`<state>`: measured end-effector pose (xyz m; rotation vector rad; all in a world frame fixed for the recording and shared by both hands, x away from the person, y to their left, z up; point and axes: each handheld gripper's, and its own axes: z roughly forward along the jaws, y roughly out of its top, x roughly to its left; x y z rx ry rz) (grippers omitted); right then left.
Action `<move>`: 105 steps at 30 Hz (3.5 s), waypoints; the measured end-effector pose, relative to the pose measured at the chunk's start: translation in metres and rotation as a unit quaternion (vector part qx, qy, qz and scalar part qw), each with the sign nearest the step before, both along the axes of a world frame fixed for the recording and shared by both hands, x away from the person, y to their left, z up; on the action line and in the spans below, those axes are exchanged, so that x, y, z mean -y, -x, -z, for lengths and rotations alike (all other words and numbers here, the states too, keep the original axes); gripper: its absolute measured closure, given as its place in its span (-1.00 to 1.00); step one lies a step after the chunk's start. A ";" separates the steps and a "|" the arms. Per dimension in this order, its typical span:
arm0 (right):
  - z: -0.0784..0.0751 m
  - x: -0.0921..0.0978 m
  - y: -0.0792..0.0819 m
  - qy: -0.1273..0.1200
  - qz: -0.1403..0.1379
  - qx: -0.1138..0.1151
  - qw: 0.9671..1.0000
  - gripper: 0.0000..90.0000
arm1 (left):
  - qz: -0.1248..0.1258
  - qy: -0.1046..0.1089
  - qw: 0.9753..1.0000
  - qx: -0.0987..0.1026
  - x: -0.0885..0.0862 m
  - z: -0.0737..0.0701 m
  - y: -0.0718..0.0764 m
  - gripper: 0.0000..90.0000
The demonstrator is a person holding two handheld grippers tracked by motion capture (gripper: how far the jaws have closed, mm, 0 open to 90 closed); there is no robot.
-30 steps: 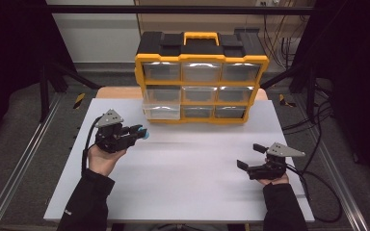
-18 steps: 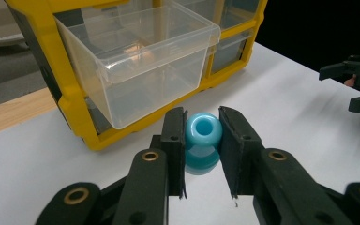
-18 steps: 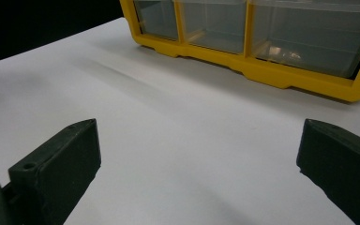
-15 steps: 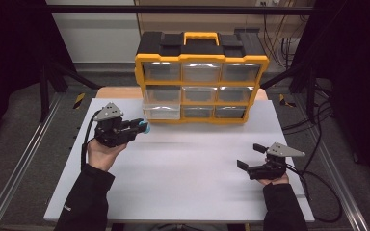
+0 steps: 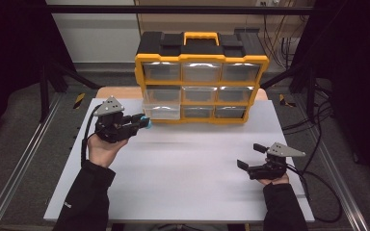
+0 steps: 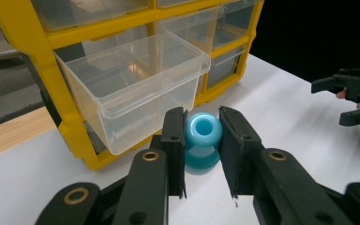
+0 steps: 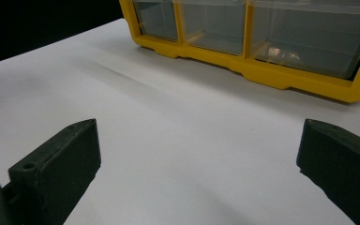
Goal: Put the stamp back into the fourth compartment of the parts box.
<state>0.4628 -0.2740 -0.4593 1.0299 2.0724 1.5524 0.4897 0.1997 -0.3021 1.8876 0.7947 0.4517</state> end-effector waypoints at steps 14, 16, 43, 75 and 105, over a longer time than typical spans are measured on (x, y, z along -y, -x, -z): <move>0.000 0.000 0.000 -0.001 0.000 0.001 1.000 -0.99 | 0.001 -0.006 1.000 0.011 0.006 -0.015 -0.003 0.59; 0.000 0.000 0.000 -0.001 0.000 0.001 1.000 -0.99 | 0.001 -0.007 1.000 0.013 0.007 -0.017 -0.004 0.59; 0.000 0.000 0.000 0.001 0.000 0.000 1.000 -0.99 | -0.014 -0.025 1.000 0.013 0.019 -0.038 -0.028 0.59; -0.001 0.001 0.000 -0.002 0.000 0.002 1.000 -0.99 | -0.040 -0.045 0.998 0.003 0.030 -0.034 -0.071 0.59; 0.000 0.001 0.000 0.000 0.000 0.001 1.000 -0.99 | -0.047 -0.057 0.997 -0.007 0.032 -0.013 -0.094 0.59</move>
